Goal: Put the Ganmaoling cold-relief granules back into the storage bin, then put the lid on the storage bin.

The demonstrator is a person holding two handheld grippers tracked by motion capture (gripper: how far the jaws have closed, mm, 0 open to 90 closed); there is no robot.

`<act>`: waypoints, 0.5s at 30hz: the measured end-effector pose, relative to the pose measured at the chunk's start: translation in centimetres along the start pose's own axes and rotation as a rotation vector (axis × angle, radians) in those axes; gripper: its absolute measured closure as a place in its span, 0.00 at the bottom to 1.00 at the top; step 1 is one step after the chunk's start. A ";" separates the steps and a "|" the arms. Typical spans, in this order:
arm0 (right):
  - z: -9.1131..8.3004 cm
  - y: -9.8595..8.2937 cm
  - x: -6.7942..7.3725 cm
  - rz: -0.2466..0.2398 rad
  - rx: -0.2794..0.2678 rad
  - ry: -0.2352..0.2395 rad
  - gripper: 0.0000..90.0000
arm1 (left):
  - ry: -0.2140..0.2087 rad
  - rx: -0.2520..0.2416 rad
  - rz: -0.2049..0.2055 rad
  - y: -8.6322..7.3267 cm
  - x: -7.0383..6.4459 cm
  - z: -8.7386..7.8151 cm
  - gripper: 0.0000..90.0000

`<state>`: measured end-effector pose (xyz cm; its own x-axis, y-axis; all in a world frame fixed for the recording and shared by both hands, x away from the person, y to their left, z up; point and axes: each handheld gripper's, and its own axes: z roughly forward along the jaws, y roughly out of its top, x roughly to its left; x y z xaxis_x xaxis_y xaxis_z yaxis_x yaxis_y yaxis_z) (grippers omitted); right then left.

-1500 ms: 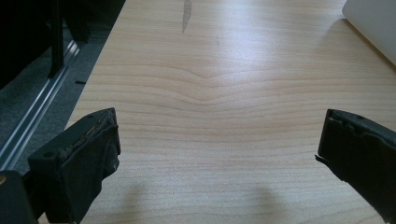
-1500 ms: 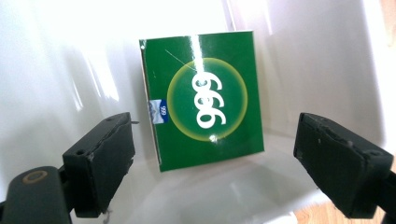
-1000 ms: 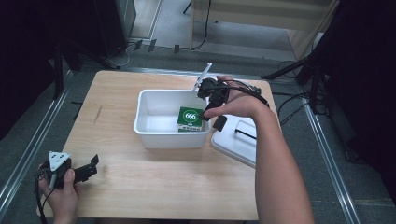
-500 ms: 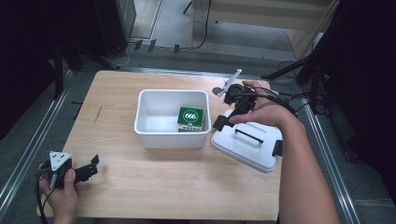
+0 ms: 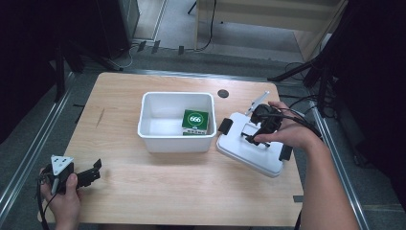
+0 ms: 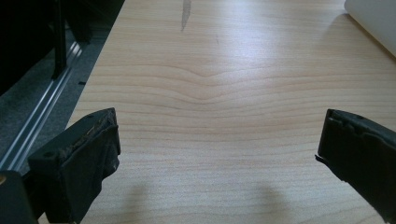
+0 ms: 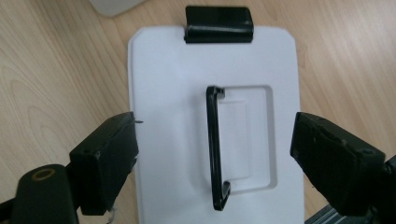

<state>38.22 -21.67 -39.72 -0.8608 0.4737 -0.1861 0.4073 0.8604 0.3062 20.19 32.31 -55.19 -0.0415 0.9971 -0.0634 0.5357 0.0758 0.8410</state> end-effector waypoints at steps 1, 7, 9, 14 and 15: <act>0.3 -0.5 0.0 0.006 0.003 0.003 0.18 | 0.000 0.001 0.001 0.0 0.0 0.0 0.00; 1.7 -2.3 0.2 0.031 0.025 0.012 0.25 | -0.003 -0.001 0.000 0.0 0.1 0.0 0.00; 2.0 -2.6 0.2 0.035 0.024 0.015 0.27 | 0.000 0.000 0.001 0.0 0.0 0.0 0.00; 2.5 -3.2 0.5 0.041 0.025 0.027 0.35 | -0.002 0.001 -0.001 0.0 0.0 0.0 0.00; 2.6 -3.3 0.6 0.033 0.031 0.028 0.36 | -0.003 0.002 -0.002 0.0 0.1 0.0 0.00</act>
<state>37.17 -23.71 -43.23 -0.8545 0.4972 -0.1504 0.4447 0.8498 0.2829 20.21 32.36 -55.19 -0.0400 0.9970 -0.0663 0.5369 0.0774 0.8401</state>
